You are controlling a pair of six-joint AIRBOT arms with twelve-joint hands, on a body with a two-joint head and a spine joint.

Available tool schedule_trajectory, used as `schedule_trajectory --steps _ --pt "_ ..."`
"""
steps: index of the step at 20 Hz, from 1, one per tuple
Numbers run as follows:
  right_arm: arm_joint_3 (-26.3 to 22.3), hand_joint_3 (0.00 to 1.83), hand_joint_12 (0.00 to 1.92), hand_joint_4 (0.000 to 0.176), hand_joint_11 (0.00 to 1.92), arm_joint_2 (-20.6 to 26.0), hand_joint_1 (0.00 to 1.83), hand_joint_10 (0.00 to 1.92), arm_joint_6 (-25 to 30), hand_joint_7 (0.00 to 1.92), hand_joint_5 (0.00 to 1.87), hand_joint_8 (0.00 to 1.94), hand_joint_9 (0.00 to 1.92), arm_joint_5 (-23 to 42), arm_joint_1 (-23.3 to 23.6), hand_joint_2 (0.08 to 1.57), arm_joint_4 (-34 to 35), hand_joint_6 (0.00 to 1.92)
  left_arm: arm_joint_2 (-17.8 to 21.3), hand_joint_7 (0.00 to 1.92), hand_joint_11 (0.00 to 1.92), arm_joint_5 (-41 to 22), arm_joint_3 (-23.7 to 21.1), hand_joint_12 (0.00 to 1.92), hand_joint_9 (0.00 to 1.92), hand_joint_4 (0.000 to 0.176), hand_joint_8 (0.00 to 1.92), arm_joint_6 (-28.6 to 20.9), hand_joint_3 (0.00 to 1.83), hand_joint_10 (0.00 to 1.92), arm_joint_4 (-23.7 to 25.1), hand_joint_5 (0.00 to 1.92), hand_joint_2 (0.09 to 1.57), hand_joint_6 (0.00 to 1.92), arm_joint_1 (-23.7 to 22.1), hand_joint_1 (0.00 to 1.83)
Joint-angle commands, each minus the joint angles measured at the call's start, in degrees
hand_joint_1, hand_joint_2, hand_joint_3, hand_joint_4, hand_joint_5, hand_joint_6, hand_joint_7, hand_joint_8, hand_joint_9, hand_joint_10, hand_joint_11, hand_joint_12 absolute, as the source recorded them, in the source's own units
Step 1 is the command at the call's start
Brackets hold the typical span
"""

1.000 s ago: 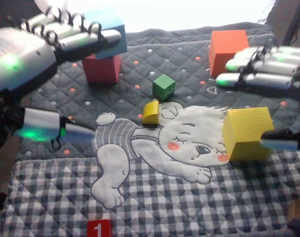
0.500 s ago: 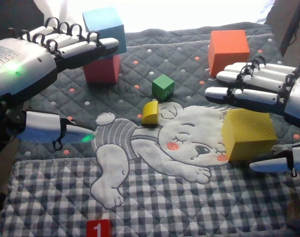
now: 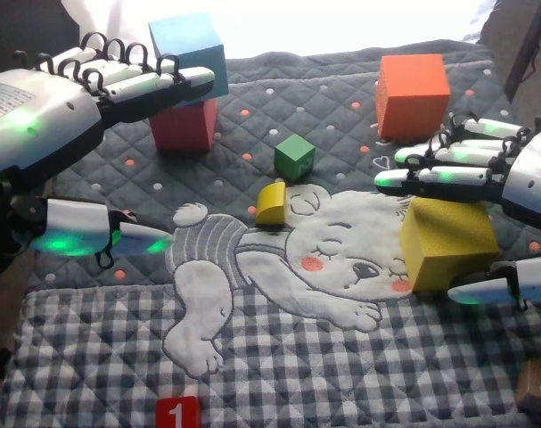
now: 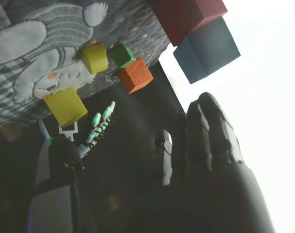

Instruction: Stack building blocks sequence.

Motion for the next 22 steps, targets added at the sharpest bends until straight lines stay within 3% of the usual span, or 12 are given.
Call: schedule_trajectory --steps 1,2,3,6,7,8,10,11,13,14,20,22 --pt "0.3 0.00 1.13 0.117 0.50 0.0 0.74 0.11 0.4 0.63 0.44 0.02 0.81 6.5 0.7 1.05 1.7 0.00 -0.2 0.19 0.00 -7.3 0.2 0.76 0.19 0.176 0.00 -0.4 0.00 0.01 -0.2 0.12 0.92 0.00 -0.3 0.78" --pt "0.4 0.00 1.13 0.117 0.50 -0.1 0.74 0.11 0.4 0.63 0.44 0.02 0.81 6.5 0.7 1.05 1.8 0.00 -0.2 0.19 0.00 -7.3 0.2 0.76 0.19 0.176 0.00 -0.4 0.00 0.01 -0.2 0.12 0.92 0.00 -0.3 0.78" --pt "0.4 0.00 1.27 0.081 0.64 -0.3 0.76 0.24 0.4 0.80 0.53 0.03 0.98 6.4 0.7 1.05 2.1 0.01 -0.2 0.18 0.00 -7.3 0.2 0.79 0.18 0.176 0.00 -0.5 0.00 0.00 -0.2 0.11 0.91 0.00 -0.2 0.79" --pt "0.5 0.00 1.56 0.032 0.89 -0.3 0.83 1.12 0.5 1.05 0.78 0.08 0.91 6.4 0.7 1.12 2.9 0.02 -0.2 0.19 0.00 -7.4 0.3 0.80 0.19 0.162 0.01 -0.5 0.00 0.01 -0.4 0.13 0.93 0.01 -0.2 0.79" --pt "0.6 0.00 1.56 0.032 0.89 -0.3 0.83 1.12 0.5 1.05 0.78 0.08 0.91 6.4 0.7 1.12 3.0 0.02 -0.2 0.19 0.00 -7.4 0.3 0.80 0.19 0.162 0.01 -0.6 0.00 0.01 -0.4 0.13 0.93 0.01 -0.2 0.79" --pt "0.7 0.00 1.60 0.000 1.02 -0.3 1.14 1.21 0.7 0.97 0.70 0.96 1.01 6.4 0.7 1.20 3.3 1.24 -0.2 0.21 0.00 -7.4 0.3 0.85 0.20 0.164 0.00 -0.6 0.00 0.01 -0.4 0.13 0.94 0.00 -0.2 0.77" --pt "1.1 0.00 1.65 0.000 1.08 -0.3 1.18 1.32 1.3 0.93 0.67 1.16 1.06 6.5 0.7 1.21 3.5 1.34 -0.2 0.21 0.00 -7.4 0.3 0.85 0.21 0.170 0.01 -0.6 0.00 0.01 -0.4 0.14 0.93 0.01 -0.2 0.79" --pt "1.2 0.00 1.89 0.000 1.15 -0.3 1.23 1.66 1.3 0.91 0.71 1.36 1.11 6.6 0.7 1.21 3.5 1.21 -0.2 0.20 0.00 -7.4 0.3 0.84 0.20 0.173 0.00 -0.6 0.00 0.00 -0.4 0.13 0.93 0.00 -0.1 0.79" --pt "1.4 0.00 1.87 0.000 1.19 0.1 1.14 1.63 1.3 1.03 0.75 1.32 1.20 8.2 1.8 1.23 3.5 1.29 -0.2 0.20 0.00 -7.4 0.4 0.83 0.20 0.175 0.00 -0.6 0.00 0.00 -0.5 0.13 0.94 0.00 0.0 0.78" --pt "1.4 0.00 1.65 0.000 1.14 0.6 1.11 1.36 1.3 1.11 0.76 1.05 1.22 9.2 2.8 1.23 3.6 1.31 -0.3 0.22 0.00 -7.5 0.4 0.88 0.22 0.172 0.00 -0.6 0.00 0.01 -0.5 0.15 0.94 0.00 0.0 0.75" --pt "4.2 0.00 1.50 0.000 0.96 1.5 1.17 1.16 -2.1 0.83 0.72 1.30 1.01 12.2 13.2 1.23 5.7 1.32 -0.6 0.20 0.00 -7.4 0.7 0.97 0.22 0.157 0.00 -0.8 0.00 0.00 -0.7 0.15 0.94 0.00 0.3 0.72" --pt "6.1 0.00 1.31 0.000 1.05 0.6 1.21 0.88 -4.3 0.98 0.75 1.09 1.18 11.6 15.8 1.18 7.8 1.25 -1.1 0.20 0.00 -7.2 1.1 0.92 0.23 0.155 0.00 -1.2 0.00 0.00 -0.7 0.14 0.95 0.00 0.3 0.70"
